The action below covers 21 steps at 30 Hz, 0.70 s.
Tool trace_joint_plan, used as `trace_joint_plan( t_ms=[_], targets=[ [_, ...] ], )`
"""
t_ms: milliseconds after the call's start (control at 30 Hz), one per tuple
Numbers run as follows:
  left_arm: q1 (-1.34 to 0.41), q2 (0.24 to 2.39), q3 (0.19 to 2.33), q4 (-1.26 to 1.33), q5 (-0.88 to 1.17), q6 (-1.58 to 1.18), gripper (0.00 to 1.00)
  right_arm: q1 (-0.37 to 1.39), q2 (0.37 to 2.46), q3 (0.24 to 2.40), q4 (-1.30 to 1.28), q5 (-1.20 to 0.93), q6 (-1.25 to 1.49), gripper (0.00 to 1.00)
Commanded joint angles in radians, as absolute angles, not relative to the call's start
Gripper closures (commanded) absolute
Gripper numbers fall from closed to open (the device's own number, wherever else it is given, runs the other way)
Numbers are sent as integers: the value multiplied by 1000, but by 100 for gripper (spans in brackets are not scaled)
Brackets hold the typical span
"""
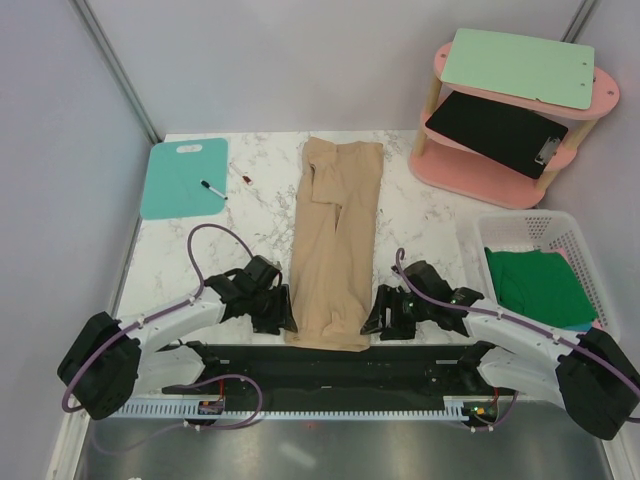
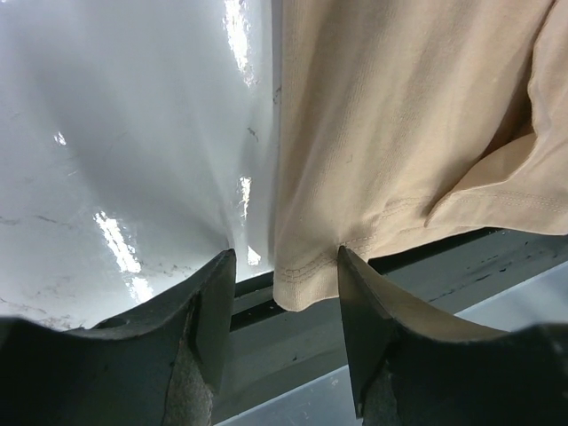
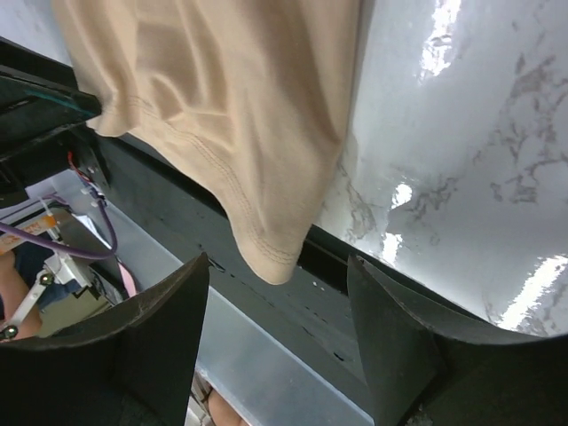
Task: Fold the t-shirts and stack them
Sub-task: Grab the bottom of the folded rectangular tshirt with both arms
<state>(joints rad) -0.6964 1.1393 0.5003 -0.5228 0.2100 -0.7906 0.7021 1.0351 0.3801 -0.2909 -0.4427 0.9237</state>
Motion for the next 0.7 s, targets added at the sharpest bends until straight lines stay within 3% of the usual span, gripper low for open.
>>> trace_joint_plan(
  t_ms=[0, 233, 333, 400, 500, 567, 667],
  targets=[
    [-699, 1158, 497, -499, 198, -798, 45, 703, 1057, 359, -169, -495, 982, 30],
    [-699, 1169, 511, -492, 202, -795, 58, 739, 1137, 338, -74, -535, 1015, 35],
    [-699, 1177, 518, -483, 215, -790, 67, 750, 1158, 330, -32, -528, 1028, 46],
    [-699, 1183, 520, -471, 227, -787, 71, 753, 1151, 327, -23, -490, 1026, 63],
    [-699, 1183, 522, -465, 242, -779, 87, 761, 1115, 308, -8, -428, 1031, 89],
    [-699, 1178, 523, -466, 247, -775, 98, 761, 1097, 302, -8, -414, 1029, 97],
    [-699, 1166, 531, -466, 259, -765, 98, 762, 1059, 310, -9, -413, 1028, 100]
  ],
)
